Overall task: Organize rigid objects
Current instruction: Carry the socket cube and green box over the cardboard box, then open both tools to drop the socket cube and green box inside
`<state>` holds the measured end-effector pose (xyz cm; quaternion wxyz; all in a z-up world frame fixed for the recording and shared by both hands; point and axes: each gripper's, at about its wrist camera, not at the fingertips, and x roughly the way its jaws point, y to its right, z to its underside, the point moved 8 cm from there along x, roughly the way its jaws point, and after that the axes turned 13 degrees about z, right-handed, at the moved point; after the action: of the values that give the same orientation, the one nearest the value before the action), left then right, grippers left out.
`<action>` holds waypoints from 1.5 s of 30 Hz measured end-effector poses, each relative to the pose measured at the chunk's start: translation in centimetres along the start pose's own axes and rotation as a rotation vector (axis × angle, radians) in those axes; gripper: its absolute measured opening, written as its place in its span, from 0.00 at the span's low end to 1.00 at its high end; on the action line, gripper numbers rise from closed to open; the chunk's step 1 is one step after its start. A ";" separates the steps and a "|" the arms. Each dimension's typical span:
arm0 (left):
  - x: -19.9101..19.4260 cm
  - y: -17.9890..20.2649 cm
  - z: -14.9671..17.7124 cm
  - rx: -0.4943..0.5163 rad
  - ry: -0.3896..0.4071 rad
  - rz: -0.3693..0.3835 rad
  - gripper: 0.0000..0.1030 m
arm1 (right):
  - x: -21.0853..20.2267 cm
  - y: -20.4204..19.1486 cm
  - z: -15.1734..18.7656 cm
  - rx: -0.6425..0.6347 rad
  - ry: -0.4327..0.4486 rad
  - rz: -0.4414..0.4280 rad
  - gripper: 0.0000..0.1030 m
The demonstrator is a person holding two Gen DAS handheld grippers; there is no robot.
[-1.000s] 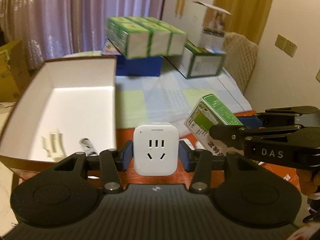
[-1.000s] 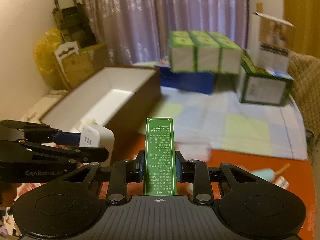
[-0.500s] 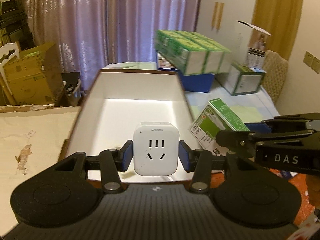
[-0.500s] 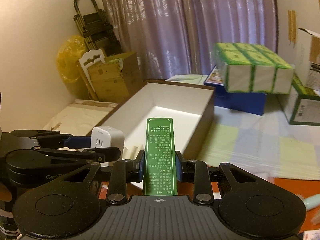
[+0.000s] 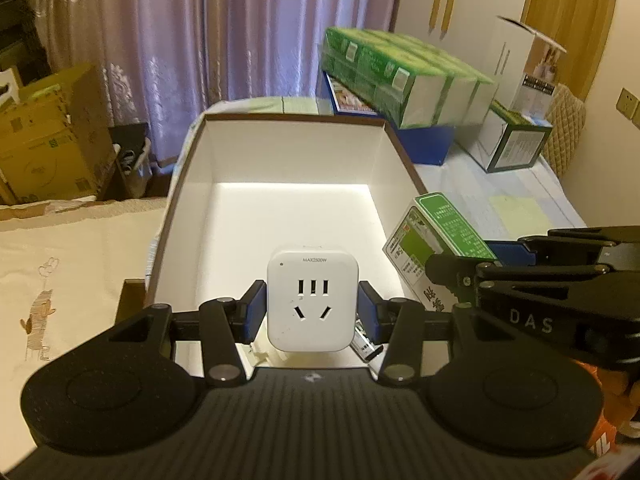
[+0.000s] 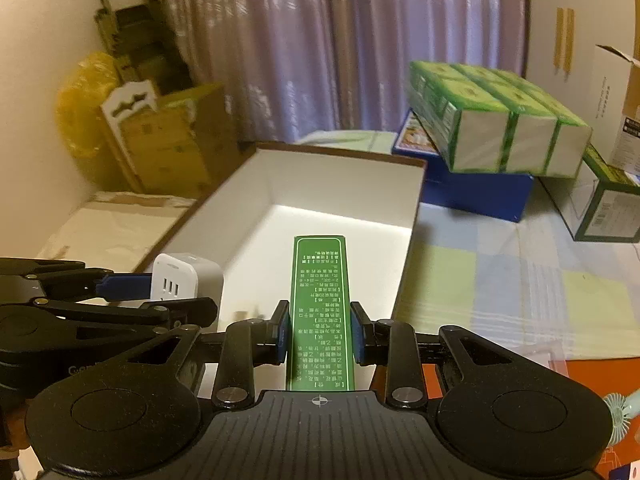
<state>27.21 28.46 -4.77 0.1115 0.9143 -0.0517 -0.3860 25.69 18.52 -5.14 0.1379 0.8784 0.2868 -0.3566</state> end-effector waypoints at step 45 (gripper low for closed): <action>5.7 -2.9 -2.1 -0.033 -0.084 0.045 0.52 | 5.3 1.2 -1.1 0.024 -0.054 0.013 0.45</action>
<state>32.66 30.60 -8.02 0.1331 0.8940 -0.0704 -0.4221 30.11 20.17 -8.07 0.1373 0.8720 0.2727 -0.3827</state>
